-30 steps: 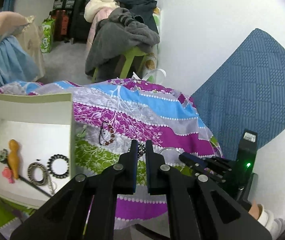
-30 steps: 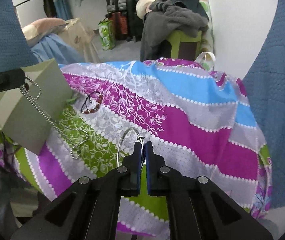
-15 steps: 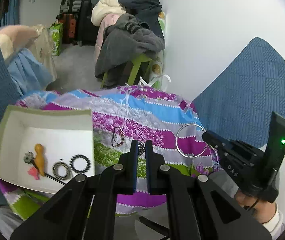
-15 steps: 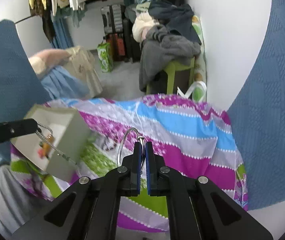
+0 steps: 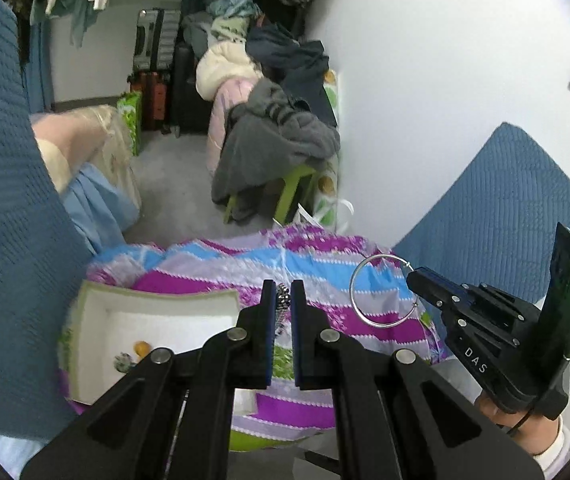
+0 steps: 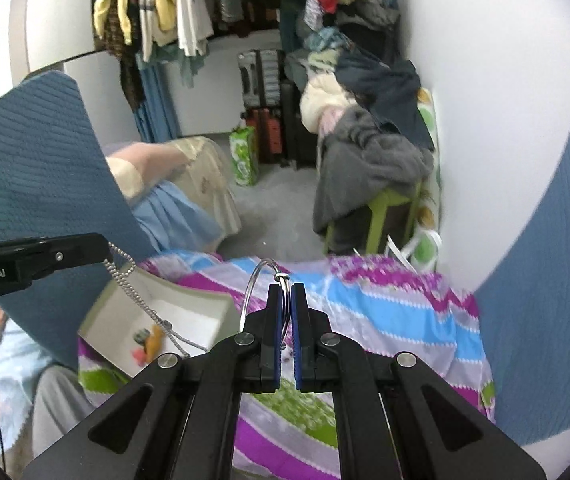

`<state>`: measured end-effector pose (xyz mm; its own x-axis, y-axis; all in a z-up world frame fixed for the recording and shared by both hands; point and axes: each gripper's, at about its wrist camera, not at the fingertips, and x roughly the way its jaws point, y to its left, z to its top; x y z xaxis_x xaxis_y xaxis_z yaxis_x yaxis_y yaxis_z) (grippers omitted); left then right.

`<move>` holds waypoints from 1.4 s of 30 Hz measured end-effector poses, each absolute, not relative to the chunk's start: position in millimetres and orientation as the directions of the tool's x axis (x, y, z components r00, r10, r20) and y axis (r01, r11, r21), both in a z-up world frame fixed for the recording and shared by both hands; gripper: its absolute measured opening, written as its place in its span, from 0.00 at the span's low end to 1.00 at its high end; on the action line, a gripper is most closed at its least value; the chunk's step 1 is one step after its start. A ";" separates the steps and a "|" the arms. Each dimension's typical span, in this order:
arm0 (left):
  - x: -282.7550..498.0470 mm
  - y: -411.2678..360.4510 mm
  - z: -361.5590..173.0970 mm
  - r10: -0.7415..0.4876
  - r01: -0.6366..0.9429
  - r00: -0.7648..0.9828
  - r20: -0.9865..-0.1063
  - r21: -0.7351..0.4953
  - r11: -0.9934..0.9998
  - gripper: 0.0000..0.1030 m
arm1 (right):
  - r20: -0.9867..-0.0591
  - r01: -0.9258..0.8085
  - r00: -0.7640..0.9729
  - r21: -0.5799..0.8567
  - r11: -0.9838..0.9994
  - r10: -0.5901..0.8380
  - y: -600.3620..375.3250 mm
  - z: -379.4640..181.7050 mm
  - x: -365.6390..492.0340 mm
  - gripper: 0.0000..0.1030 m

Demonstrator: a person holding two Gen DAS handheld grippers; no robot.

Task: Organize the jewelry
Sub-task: 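Carry the chain and bangle into the white box and open both tools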

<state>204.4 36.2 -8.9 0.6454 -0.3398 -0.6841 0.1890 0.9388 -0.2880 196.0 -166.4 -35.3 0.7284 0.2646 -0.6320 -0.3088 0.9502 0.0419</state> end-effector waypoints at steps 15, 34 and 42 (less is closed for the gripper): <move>202.2 111.7 -59.5 -0.292 0.103 0.602 -0.743 -0.290 0.951 0.06 | -0.677 -0.321 0.667 0.116 0.940 0.311 -96.3 -69.5 207.9 0.03; 214.0 142.6 -186.4 -0.278 0.012 0.430 -0.859 -0.303 0.953 0.06 | -0.830 -0.342 0.467 0.147 0.928 0.304 -51.9 -175.9 219.6 0.03; 207.4 146.2 -201.8 -0.258 -0.029 0.399 -0.880 -0.293 0.956 0.06 | -0.854 -0.378 0.394 0.187 0.907 0.341 -44.5 -195.7 217.8 0.04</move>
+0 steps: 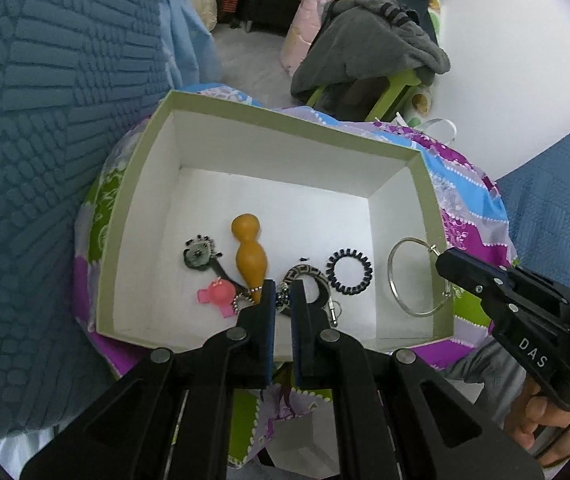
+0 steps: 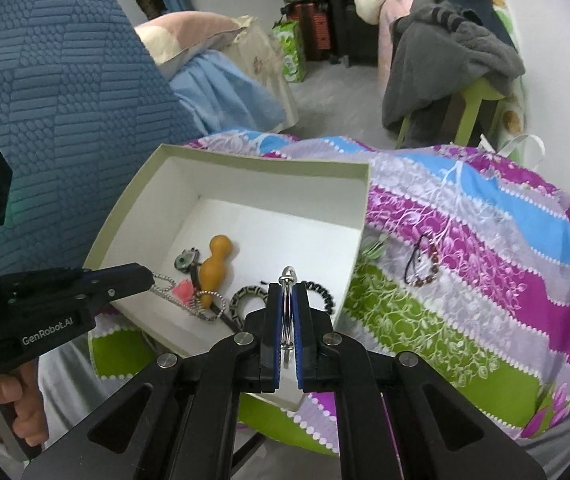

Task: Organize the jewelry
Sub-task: 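Carry the chain and bangle into the white box and open both tools, then move both tools back toward the beaded bracelet on the sheet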

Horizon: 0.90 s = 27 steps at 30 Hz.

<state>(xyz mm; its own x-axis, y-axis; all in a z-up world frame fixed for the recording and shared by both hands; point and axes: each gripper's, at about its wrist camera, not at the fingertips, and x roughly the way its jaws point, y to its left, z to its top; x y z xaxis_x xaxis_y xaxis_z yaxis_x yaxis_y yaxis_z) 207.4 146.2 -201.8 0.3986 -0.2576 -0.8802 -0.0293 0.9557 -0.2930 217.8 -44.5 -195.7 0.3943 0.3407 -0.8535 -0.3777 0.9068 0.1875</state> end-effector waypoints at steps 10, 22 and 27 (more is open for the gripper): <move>199.8 138.0 -183.7 -0.230 -0.062 0.448 -0.864 -0.286 0.956 0.41 | -0.802 -0.450 0.420 0.223 0.865 0.426 -57.4 -163.9 214.9 0.31; 196.6 104.3 -161.0 -0.239 -0.089 0.545 -0.804 -0.339 0.937 0.55 | -0.759 -0.417 0.500 0.210 0.884 0.416 -135.6 -150.7 240.6 0.32; 197.7 79.1 -161.4 -0.272 -0.084 0.569 -0.776 -0.384 0.920 0.43 | -0.777 -0.379 0.479 0.237 0.895 0.409 -175.1 -183.2 265.4 0.32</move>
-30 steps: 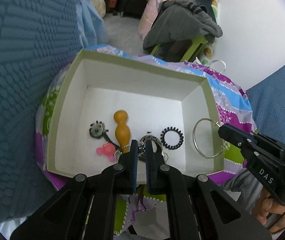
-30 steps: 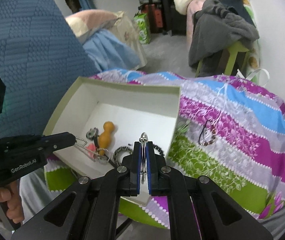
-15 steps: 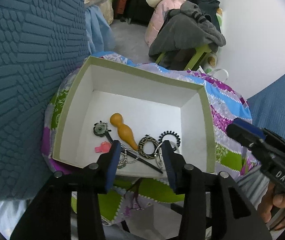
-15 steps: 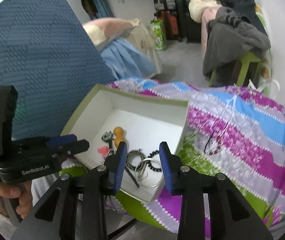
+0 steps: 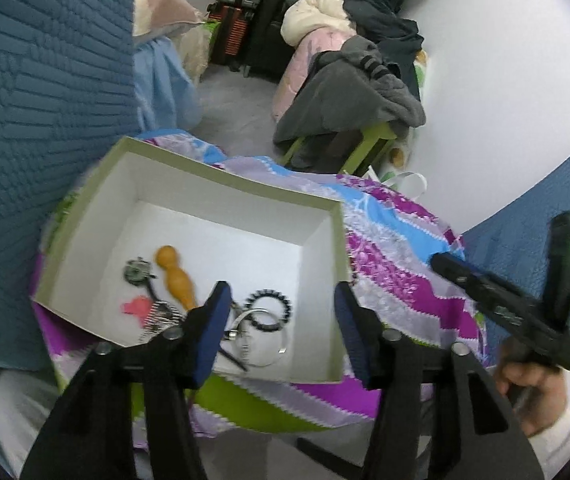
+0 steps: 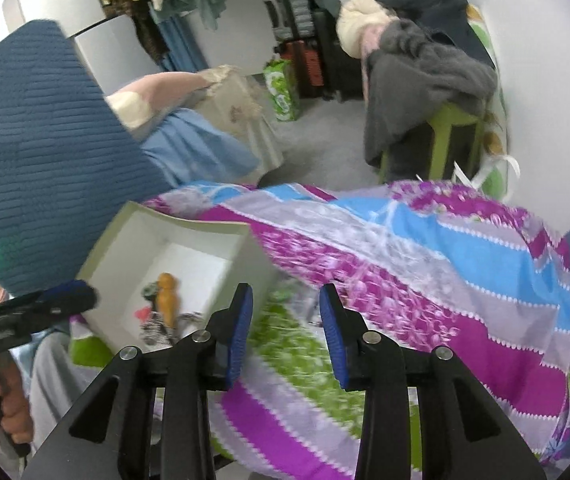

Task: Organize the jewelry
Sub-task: 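Move both tools back toward the beaded bracelet on the sheet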

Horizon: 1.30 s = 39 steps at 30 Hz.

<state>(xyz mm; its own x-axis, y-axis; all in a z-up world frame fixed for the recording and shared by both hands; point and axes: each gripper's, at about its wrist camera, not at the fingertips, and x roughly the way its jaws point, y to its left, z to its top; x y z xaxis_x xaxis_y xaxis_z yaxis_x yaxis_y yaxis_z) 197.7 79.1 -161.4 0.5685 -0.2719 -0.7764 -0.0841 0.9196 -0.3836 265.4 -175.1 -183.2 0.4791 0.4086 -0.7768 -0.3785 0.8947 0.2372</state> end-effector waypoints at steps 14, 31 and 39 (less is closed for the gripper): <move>209.9 17.3 -185.1 -0.284 -0.087 0.531 -0.798 -0.384 0.919 0.17 | -0.823 -0.491 0.271 0.328 0.807 0.499 -158.5 -284.6 314.8 0.27; 209.1 36.9 -189.0 -0.261 -0.127 0.541 -0.800 -0.385 0.914 0.17 | -0.808 -0.428 0.193 0.441 0.789 0.556 -117.4 -317.3 350.1 0.20; 214.3 31.6 -189.9 -0.283 -0.124 0.533 -0.798 -0.404 0.906 0.17 | -0.815 -0.452 0.247 0.382 0.806 0.524 -126.7 -295.7 342.8 0.09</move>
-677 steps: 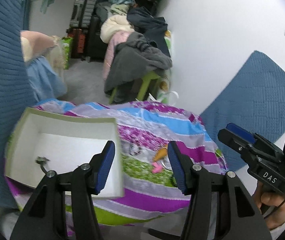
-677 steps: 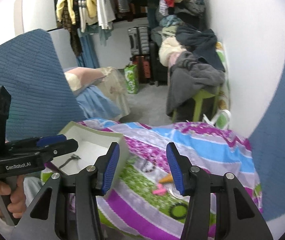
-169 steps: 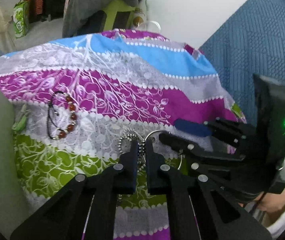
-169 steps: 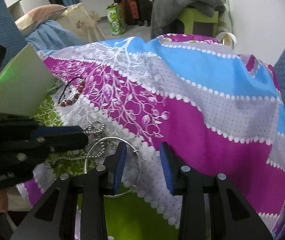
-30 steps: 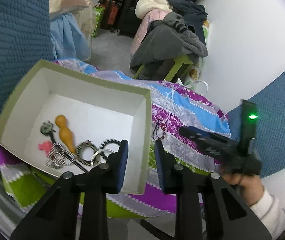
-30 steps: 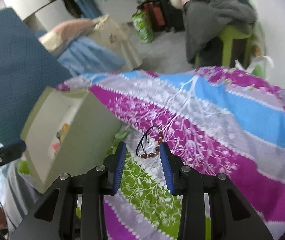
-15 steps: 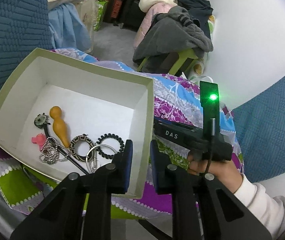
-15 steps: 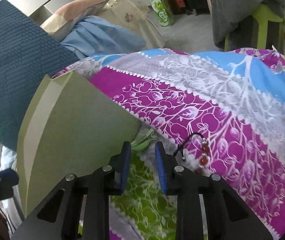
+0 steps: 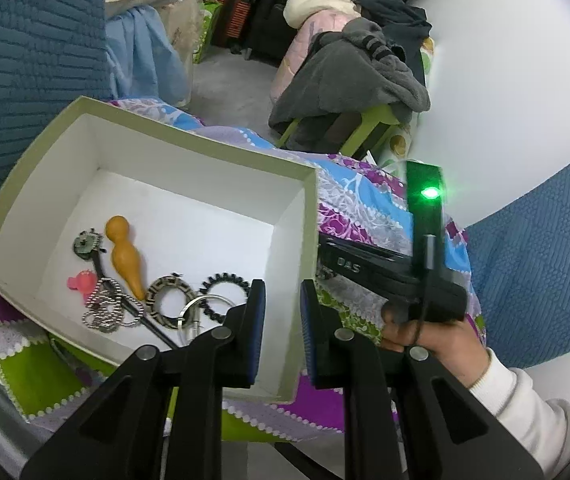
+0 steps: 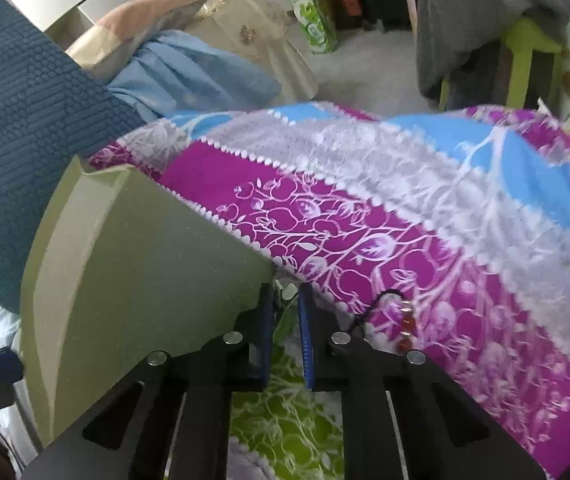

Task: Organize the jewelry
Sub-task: 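Move both tools back toward the beaded bracelet on the sheet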

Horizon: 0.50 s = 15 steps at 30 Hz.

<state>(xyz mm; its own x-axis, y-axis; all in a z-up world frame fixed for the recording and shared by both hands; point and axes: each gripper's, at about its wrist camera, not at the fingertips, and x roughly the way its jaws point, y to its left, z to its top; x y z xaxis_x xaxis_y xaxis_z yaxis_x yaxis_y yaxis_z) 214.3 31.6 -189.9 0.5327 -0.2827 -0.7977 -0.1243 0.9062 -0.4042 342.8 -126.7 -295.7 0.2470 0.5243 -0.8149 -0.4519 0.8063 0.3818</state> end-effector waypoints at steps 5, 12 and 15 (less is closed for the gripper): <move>223.3 6.7 -183.5 -0.318 -0.067 0.536 -0.782 -0.414 0.908 0.17 | -0.813 -0.430 0.298 0.354 0.830 0.501 -167.9 -276.1 328.1 0.09; 243.2 -35.2 -182.6 -0.340 0.014 0.521 -0.783 -0.390 0.921 0.17 | -0.815 -0.377 0.387 0.287 0.881 0.431 -232.1 -251.6 304.0 0.09; 253.7 -53.5 -187.3 -0.322 0.040 0.516 -0.793 -0.354 0.934 0.17 | -0.809 -0.332 0.417 0.290 0.898 0.415 -256.8 -246.2 297.2 0.10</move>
<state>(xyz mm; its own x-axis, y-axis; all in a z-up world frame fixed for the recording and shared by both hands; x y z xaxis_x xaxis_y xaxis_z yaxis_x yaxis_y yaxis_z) 253.7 -53.5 -187.3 0.5164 -0.3224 -0.7933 0.0400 0.9345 -0.3537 297.2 -256.8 -246.2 0.4166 0.4154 -0.8087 -0.3323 0.8975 0.2898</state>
